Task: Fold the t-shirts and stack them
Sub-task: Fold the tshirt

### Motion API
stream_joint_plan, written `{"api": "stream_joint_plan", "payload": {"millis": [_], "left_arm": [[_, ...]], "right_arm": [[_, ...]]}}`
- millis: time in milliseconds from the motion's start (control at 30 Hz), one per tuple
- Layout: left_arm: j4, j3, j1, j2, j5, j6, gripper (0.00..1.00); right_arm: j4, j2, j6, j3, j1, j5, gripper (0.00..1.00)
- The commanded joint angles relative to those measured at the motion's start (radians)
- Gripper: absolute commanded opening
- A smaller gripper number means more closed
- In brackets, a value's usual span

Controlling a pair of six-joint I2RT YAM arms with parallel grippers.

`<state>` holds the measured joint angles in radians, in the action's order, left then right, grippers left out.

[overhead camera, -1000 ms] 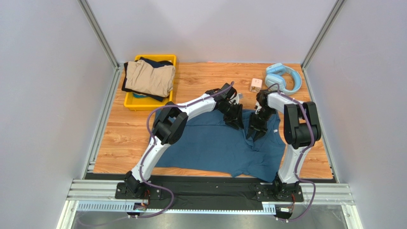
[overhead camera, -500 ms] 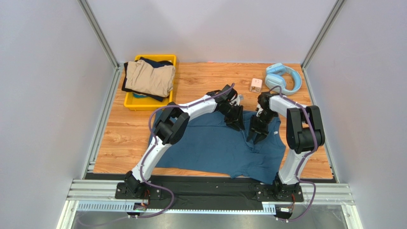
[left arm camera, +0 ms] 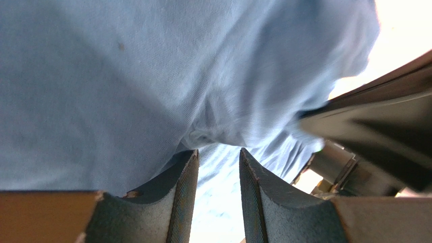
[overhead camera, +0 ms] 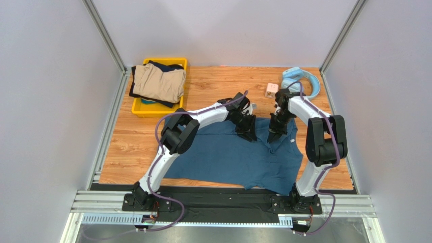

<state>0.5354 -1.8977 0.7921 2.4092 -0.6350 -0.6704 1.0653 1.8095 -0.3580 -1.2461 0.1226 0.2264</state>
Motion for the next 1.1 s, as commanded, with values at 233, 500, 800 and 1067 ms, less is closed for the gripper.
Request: {"api": "stream_joint_plan", "payload": {"millis": [233,500,800,1067], "left_arm": [[0.044,0.118,-0.044,-0.171,0.095,0.104,0.45],[0.057,0.132,-0.044,-0.163,0.087,0.109,0.45],[0.087,0.111,-0.044,-0.147,0.093,0.132,0.45],[0.100,0.103,-0.044,-0.136,0.097,0.141,0.45]], "right_arm": [[0.055,-0.046,0.005,-0.122,-0.144,0.053,0.08],[0.059,0.074,-0.005,-0.223,-0.189,0.099,0.23],[0.104,0.201,-0.016,-0.409,-0.205,0.132,0.28],[0.174,0.159,0.005,-0.468,-0.204,0.152,0.36]]}}
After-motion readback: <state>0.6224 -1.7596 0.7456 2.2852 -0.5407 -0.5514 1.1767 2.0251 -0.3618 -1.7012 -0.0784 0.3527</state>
